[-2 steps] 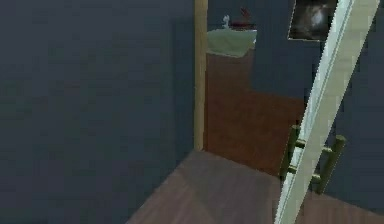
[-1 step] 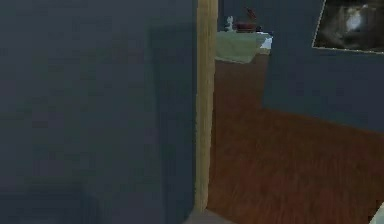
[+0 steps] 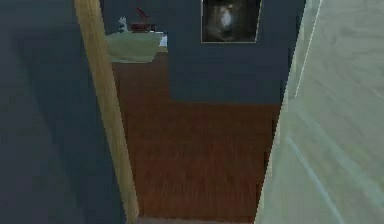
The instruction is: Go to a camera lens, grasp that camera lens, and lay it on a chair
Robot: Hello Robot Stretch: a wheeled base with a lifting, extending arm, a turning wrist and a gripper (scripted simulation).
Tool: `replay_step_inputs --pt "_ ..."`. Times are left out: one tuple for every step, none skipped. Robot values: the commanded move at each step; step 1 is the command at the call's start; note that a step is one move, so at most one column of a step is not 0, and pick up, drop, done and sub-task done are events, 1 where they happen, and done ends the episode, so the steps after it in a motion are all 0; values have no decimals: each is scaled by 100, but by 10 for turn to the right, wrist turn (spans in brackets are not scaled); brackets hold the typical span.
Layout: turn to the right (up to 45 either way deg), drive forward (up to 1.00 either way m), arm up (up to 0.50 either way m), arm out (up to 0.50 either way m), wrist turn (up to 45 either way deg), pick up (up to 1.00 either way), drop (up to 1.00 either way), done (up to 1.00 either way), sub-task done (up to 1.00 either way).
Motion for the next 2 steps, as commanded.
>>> replay_step_inputs --pt "0 30 0 0 0 0 0 0 0" --pt "90 0 0 0 0 0 0 0 0"
